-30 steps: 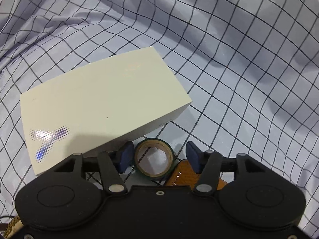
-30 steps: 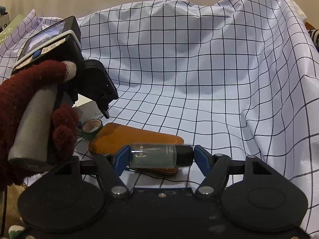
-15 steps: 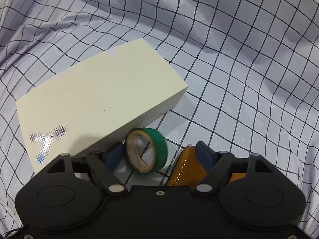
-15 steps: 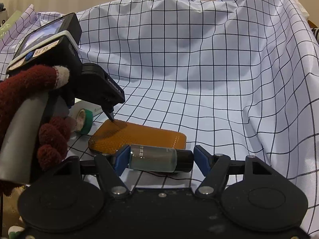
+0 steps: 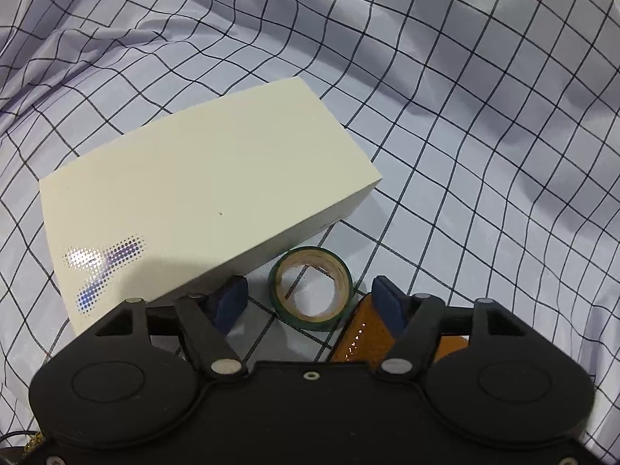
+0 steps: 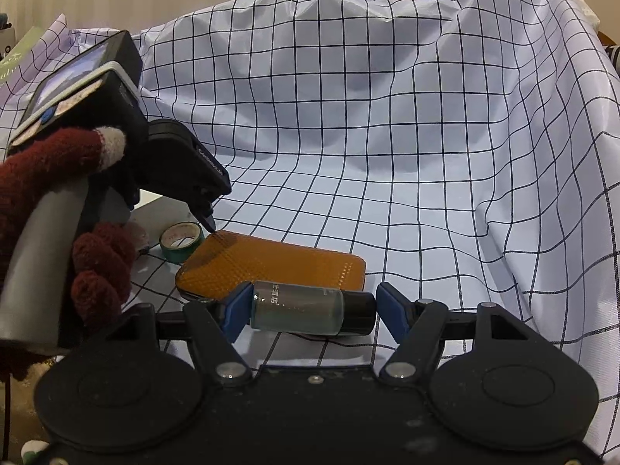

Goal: Organize soft objects
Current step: 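Lift the glass bottle with the right tool while the left tool grasps the green tape roll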

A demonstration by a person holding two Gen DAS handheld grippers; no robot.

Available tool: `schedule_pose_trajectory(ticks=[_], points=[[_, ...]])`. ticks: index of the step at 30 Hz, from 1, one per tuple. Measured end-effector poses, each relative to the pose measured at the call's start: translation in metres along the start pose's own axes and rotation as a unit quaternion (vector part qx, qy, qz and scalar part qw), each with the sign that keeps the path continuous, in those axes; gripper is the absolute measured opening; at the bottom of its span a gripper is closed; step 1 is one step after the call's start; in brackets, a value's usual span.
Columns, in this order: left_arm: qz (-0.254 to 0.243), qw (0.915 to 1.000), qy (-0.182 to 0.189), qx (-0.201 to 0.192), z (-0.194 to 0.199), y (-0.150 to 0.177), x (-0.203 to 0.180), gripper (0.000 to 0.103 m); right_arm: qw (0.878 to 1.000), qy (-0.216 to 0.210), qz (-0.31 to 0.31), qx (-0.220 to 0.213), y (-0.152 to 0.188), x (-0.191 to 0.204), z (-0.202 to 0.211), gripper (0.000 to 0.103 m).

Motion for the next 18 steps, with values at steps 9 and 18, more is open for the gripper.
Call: schedule_pose_trajectory(ticks=[9, 18], points=[[-0.007, 0.9999, 0.014, 0.001, -0.001, -0.004, 0.0, 0.047, 1.0, -0.005, -0.001, -0.001, 0.002, 0.001, 0.001, 0.068], [-0.066, 0.9975, 0.023, -0.002, 0.017, 0.009, 0.007, 0.047, 1.0, 0.002, -0.005, -0.002, 0.0, 0.005, 0.009, 0.068]])
Point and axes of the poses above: each gripper's, at about its wrist camera, not at the fingertips, and z roughly against the way its jaws point, x to its left, y to its underside, the point moved 2 cm from there along -z, roughly the way its jaws point, and after that the axes turned 15 degrees about x, right-handed, at the moved point
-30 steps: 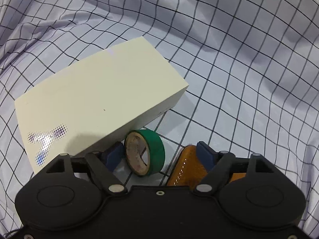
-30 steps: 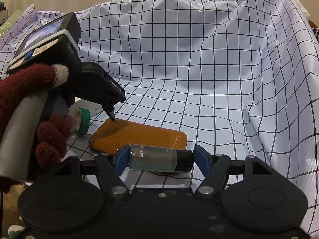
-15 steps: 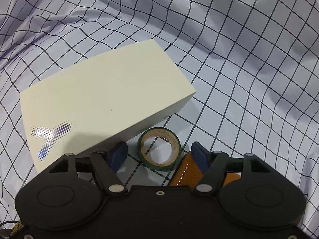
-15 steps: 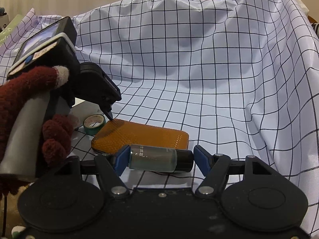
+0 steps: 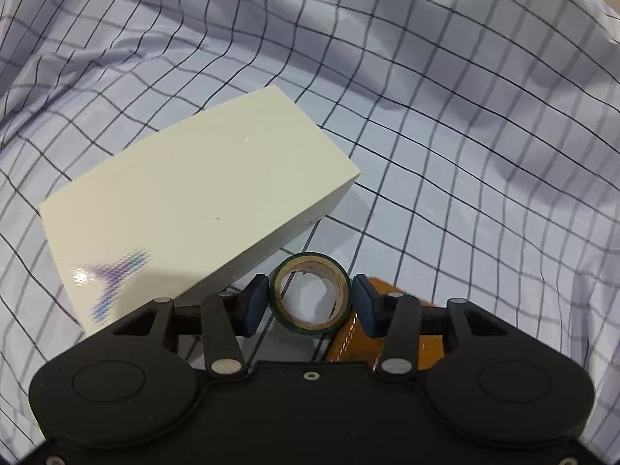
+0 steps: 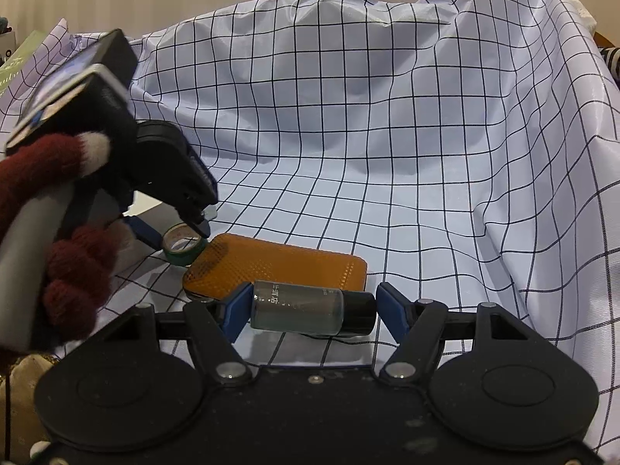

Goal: Organize soft objects
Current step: 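Lift the glass bottle with the right tool while the left tool grasps the green tape roll, then carry the green tape roll with the left tool while the right tool carries the bottle to the basket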

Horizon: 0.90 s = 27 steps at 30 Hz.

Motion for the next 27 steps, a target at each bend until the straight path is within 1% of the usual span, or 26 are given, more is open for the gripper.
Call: schedule_pose_trajectory(ticks=[2, 6, 11, 14, 20, 27], points=[[-0.014, 0.9999, 0.005, -0.006, 0.01, 0.005, 0.003, 0.047, 1.0, 0.001, -0.003, 0.001, 0.0, 0.002, 0.004, 0.068], [-0.058, 0.998, 0.01, -0.023, 0.033, 0.018, 0.004, 0.047, 1.0, -0.001, -0.008, 0.001, -0.001, 0.007, 0.013, 0.068], [-0.118, 0.9918, 0.013, -0.048, 0.066, 0.04, 0.01, 0.047, 1.0, 0.002, -0.009, -0.001, 0.002, 0.018, 0.031, 0.068], [-0.144, 0.9878, 0.016, -0.057, 0.083, 0.055, 0.017, 0.047, 1.0, 0.002, -0.011, 0.001, 0.005, 0.024, 0.043, 0.068], [-0.168, 0.9831, 0.028, -0.067, 0.11, 0.088, 0.044, 0.047, 1.0, -0.007, -0.023, 0.004, 0.021, 0.035, 0.072, 0.068], [-0.182, 0.9798, 0.021, -0.079, 0.131, 0.123, 0.075, 0.047, 0.999, -0.018, -0.031, 0.005, 0.049, 0.042, 0.105, 0.068]])
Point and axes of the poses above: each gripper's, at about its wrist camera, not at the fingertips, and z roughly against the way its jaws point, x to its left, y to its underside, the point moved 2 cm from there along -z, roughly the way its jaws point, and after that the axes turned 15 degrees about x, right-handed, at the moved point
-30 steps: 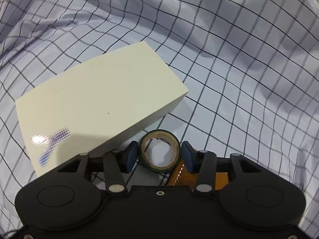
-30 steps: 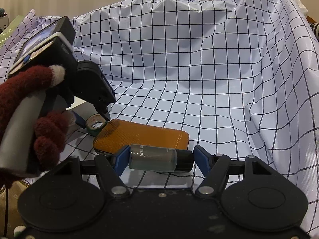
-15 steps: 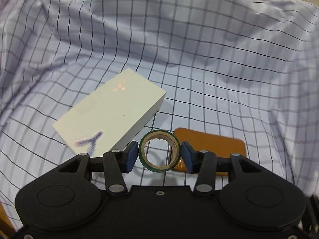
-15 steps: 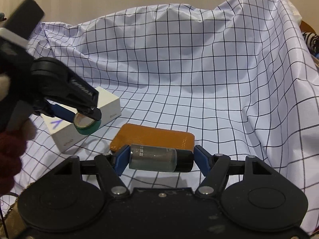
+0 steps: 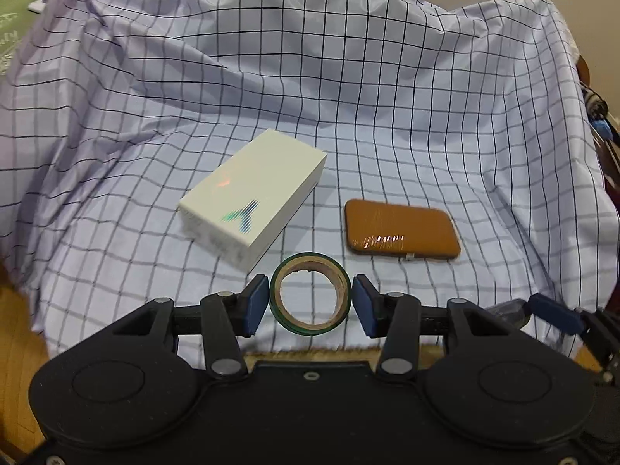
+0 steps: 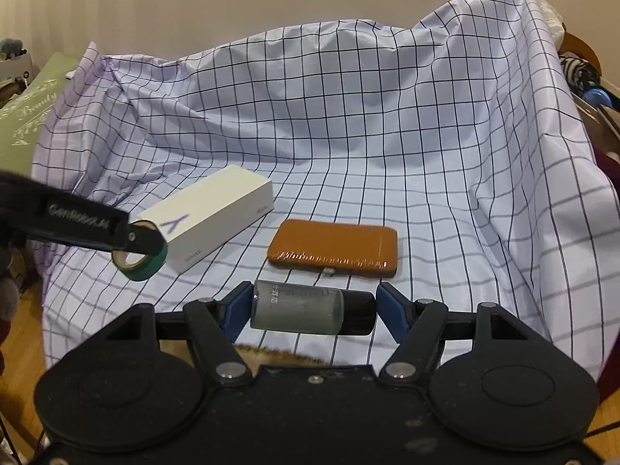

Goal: Organize soft objects
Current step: 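Carry the green tape roll with the left tool while the right tool carries the bottle to the basket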

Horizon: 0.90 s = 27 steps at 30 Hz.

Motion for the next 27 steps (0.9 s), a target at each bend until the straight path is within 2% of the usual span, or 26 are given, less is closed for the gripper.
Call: schedule_pose_trajectory(ticks=[11, 14, 27], points=[[-0.001, 0.9993, -0.018, 0.033, -0.001, 0.057, 0.013, 0.047, 1.0, -0.013, 0.003, 0.017, 0.044, 0.004, 0.029, 0.068], [0.0, 0.9985, -0.011, 0.053, -0.005, 0.07, 0.014, 0.047, 0.999, -0.02, 0.01, 0.025, 0.052, 0.005, 0.033, 0.068], [-0.006, 0.9951, -0.017, 0.098, -0.021, 0.093, 0.015, 0.047, 0.996, -0.036, 0.034, 0.072, 0.075, 0.012, 0.031, 0.068]])
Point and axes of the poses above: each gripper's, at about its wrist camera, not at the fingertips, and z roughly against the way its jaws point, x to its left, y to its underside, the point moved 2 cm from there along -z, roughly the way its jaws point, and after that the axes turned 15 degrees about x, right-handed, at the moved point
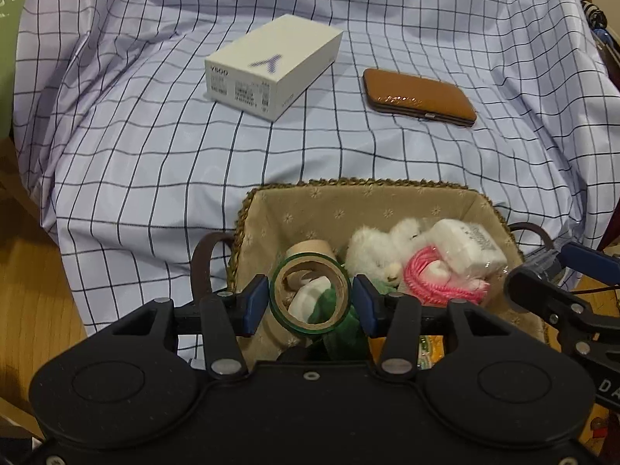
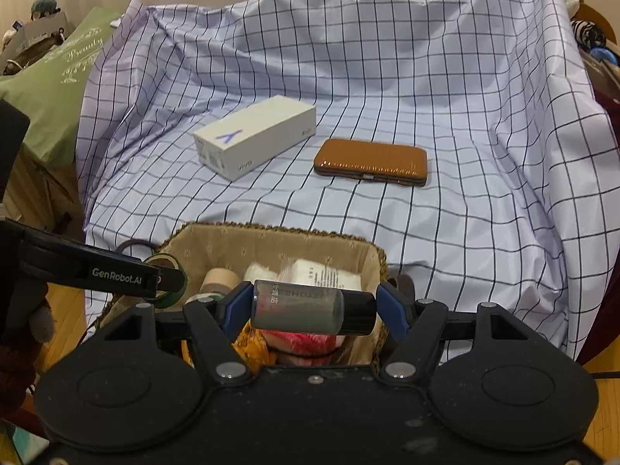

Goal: Organize soft objects
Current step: 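Carry the green tape roll with the left tool while the right tool carries the bottle to the basket, then open the left tool releasing the tape roll while the right tool lowers the bottle into the basket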

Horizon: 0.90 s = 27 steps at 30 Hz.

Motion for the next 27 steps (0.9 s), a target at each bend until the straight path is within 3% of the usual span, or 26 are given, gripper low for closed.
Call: schedule_pose_trajectory(ticks=[9, 13, 27], points=[[0.004, 1.0, -0.002, 0.005, -0.0066, -0.0068, -0.0001, 0.047, 1.0, -0.004, 0.002, 0.017, -0.0004, 0.001, -0.0066, 0.068], [0.003, 1.0, -0.006, 0.003, -0.0069, -0.0082, 0.0001, 0.055, 1.0, -0.005, 0.007, 0.022, -0.0008, 0.0028, -0.0094, 0.068], [0.009, 0.9999, -0.011, 0.005, -0.0069, -0.0077, 0.0011, 0.057, 1.0, -0.008, 0.013, 0.023, -0.0004, 0.0024, -0.0093, 0.068]])
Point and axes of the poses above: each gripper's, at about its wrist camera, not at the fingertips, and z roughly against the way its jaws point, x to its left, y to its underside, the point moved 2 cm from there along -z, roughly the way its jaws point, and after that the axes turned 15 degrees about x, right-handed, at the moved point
